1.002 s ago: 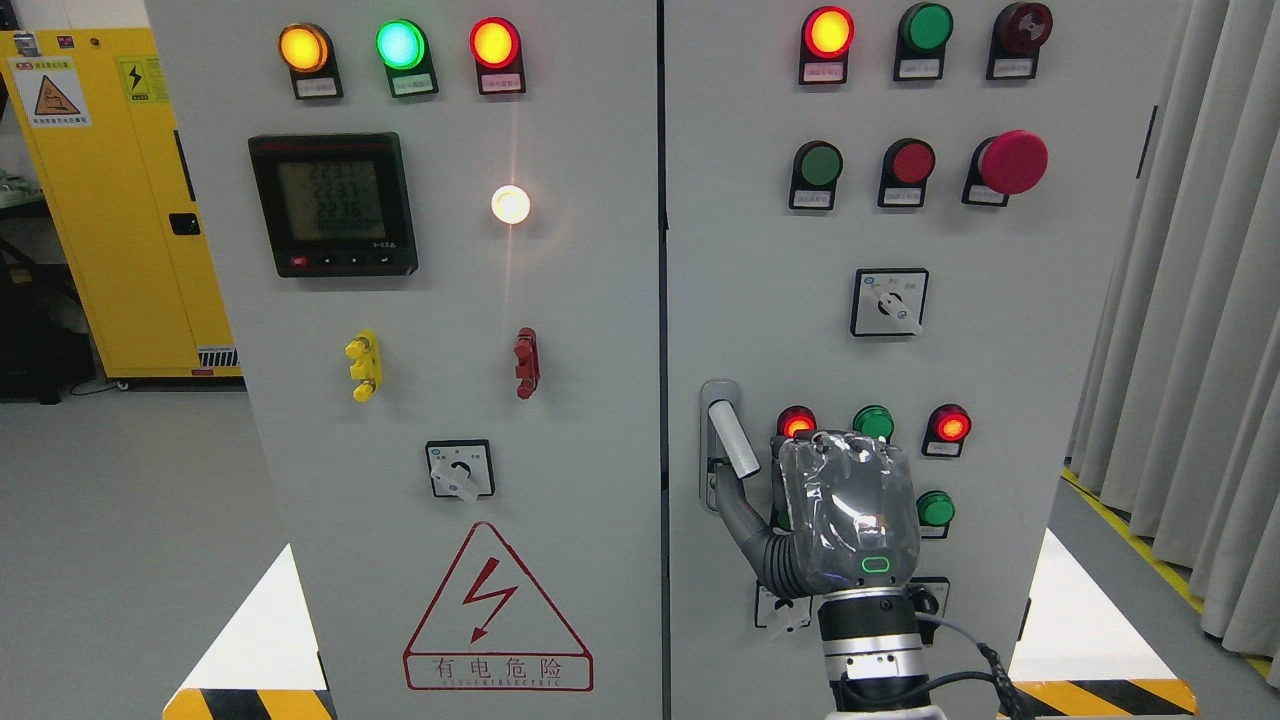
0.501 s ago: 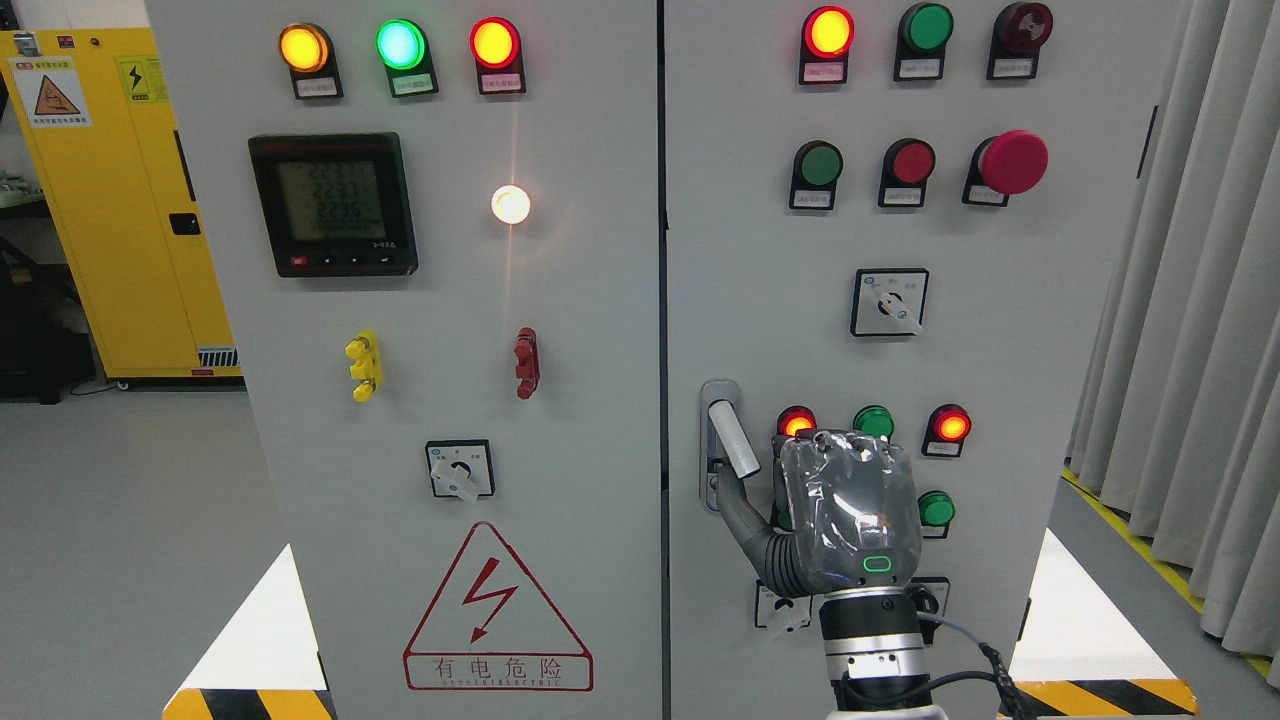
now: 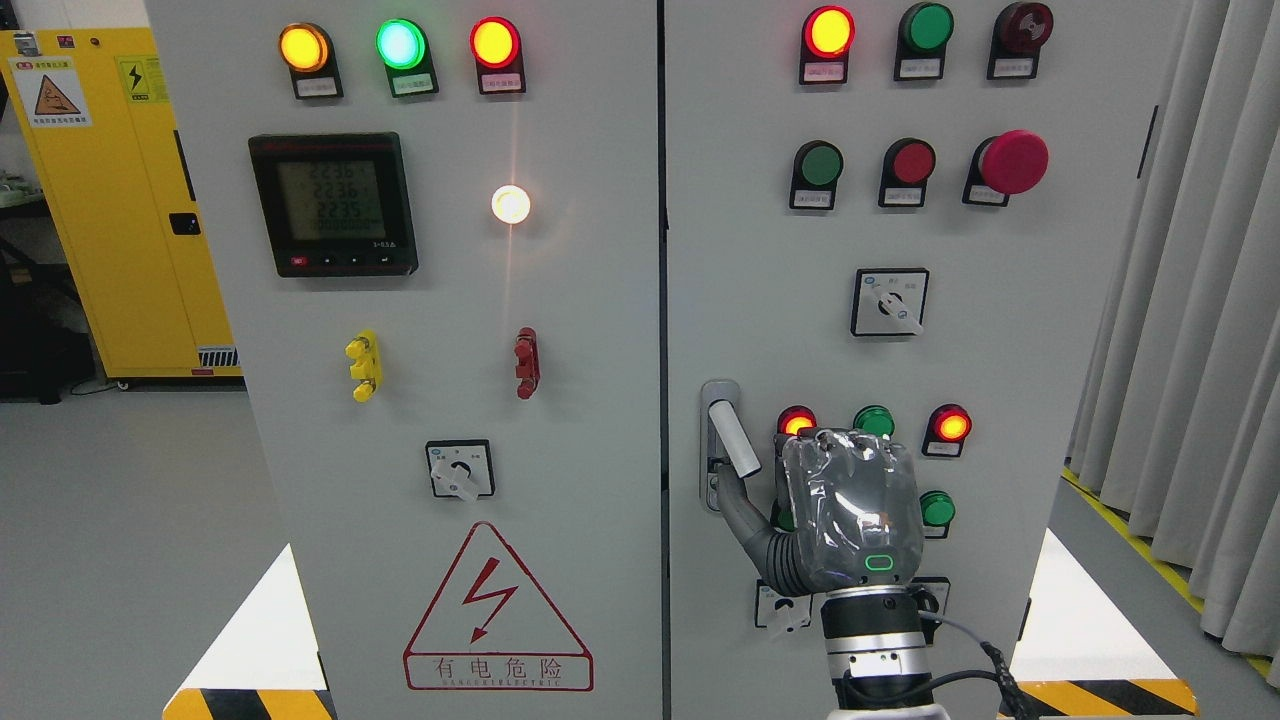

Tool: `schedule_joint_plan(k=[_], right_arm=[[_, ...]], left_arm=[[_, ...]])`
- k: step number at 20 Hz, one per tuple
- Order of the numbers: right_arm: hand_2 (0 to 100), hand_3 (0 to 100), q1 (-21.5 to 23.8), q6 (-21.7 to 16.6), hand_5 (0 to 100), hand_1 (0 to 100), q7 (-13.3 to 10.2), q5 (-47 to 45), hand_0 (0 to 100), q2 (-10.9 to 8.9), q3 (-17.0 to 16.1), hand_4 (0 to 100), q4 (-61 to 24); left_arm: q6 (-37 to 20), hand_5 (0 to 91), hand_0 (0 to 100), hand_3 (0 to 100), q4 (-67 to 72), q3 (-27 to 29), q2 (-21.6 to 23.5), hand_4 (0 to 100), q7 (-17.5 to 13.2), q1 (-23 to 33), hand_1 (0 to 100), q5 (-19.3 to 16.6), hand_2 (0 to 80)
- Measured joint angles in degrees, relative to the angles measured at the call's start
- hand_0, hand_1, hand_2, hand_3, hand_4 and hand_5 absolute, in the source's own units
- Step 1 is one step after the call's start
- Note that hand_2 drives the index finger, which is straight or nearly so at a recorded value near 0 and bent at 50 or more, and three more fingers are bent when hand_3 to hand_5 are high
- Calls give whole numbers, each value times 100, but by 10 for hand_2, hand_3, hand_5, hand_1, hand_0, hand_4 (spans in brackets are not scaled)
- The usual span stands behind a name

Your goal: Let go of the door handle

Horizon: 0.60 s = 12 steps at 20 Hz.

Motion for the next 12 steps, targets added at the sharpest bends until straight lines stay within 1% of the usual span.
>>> schedule_joint_plan(k=[6, 12], right_arm=[[934, 1000, 0, 8, 1000, 406, 5, -1, 553, 0, -10, 1000, -17], [934, 1000, 1, 11, 1000, 413, 5, -1, 575, -3, -17, 1000, -26]], left_arm=[[0, 0, 120, 0, 0, 0, 0, 0, 0, 0, 556, 0, 0], [0, 0, 120, 0, 0, 0, 0, 0, 0, 0, 556, 3, 0]])
